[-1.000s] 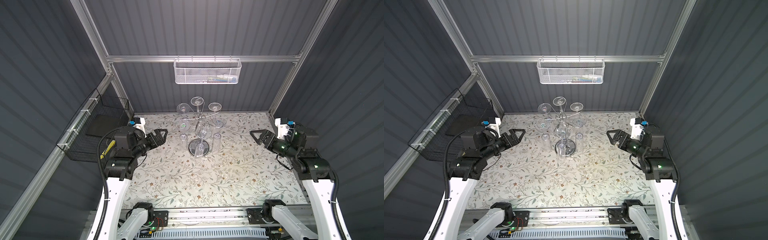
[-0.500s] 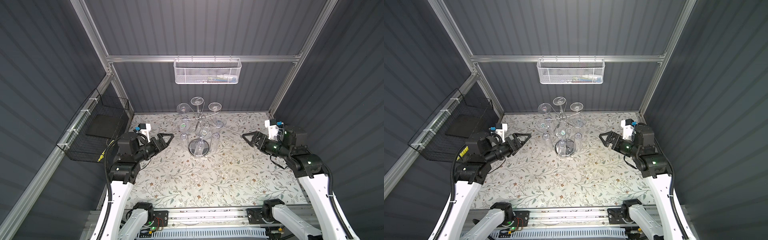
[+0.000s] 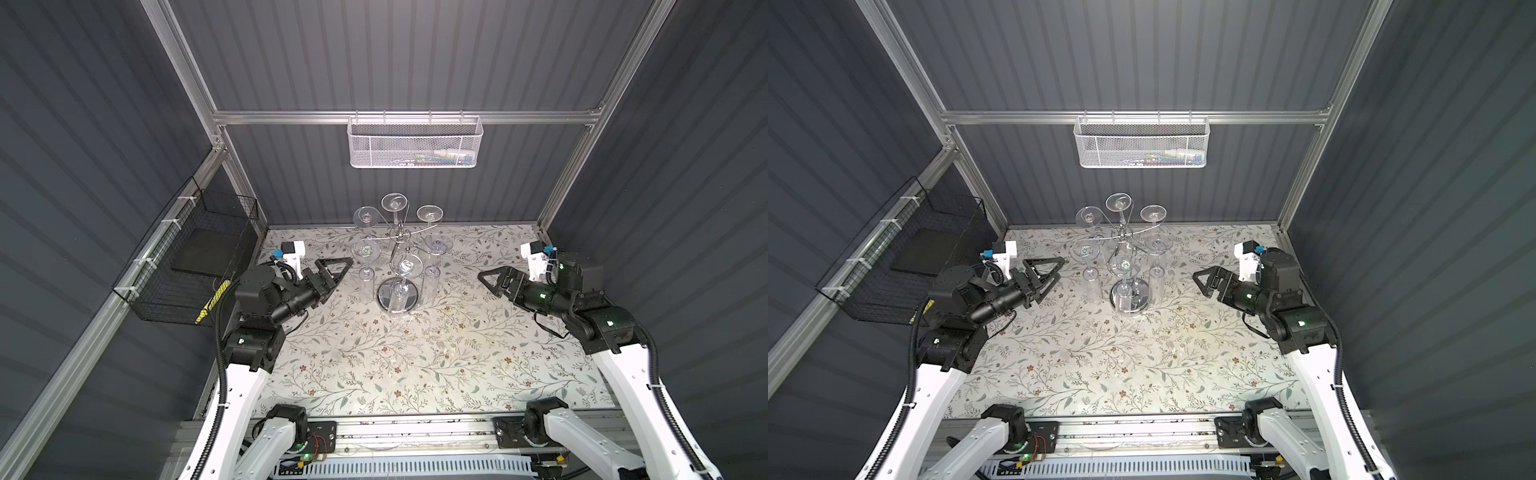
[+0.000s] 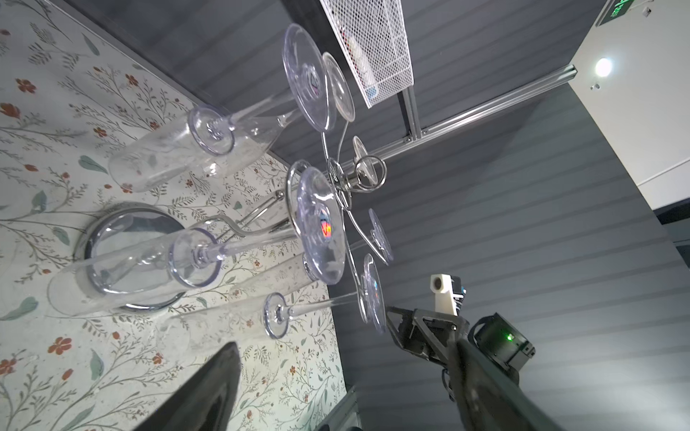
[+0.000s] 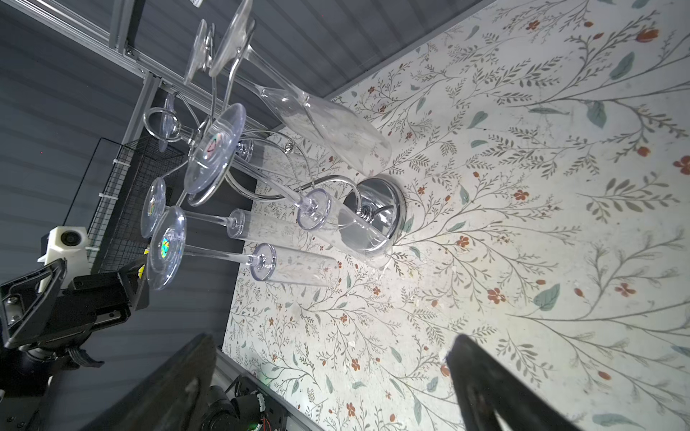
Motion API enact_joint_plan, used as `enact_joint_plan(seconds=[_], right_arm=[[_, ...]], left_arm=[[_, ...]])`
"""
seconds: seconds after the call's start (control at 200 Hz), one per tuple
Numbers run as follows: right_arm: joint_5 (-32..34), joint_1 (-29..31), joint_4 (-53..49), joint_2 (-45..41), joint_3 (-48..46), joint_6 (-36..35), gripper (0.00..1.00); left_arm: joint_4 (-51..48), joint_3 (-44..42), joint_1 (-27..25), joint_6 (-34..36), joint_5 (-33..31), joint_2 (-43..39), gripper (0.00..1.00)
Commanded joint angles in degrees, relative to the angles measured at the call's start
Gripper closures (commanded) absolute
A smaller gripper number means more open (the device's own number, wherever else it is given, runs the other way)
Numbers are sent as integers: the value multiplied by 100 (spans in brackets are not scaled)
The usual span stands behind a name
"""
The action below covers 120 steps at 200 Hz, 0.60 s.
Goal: Take the wine glass off the wine glass rack
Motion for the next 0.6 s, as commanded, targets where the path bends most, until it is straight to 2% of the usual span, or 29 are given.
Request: enact_joint_plan(seconds=[0.0,0.105,0.595], right_arm=[[-35,37,92,-21,-86,42,1],[-58,40,121,7,-93,49,1],[-64,37,199,-2,-242,120,1]], left_arm=[[333,-127,-296,-141,-181,48,11],[519,-155,-438,-223,-277,118,12],[1070,-300,-484,-619,-321,221,15]])
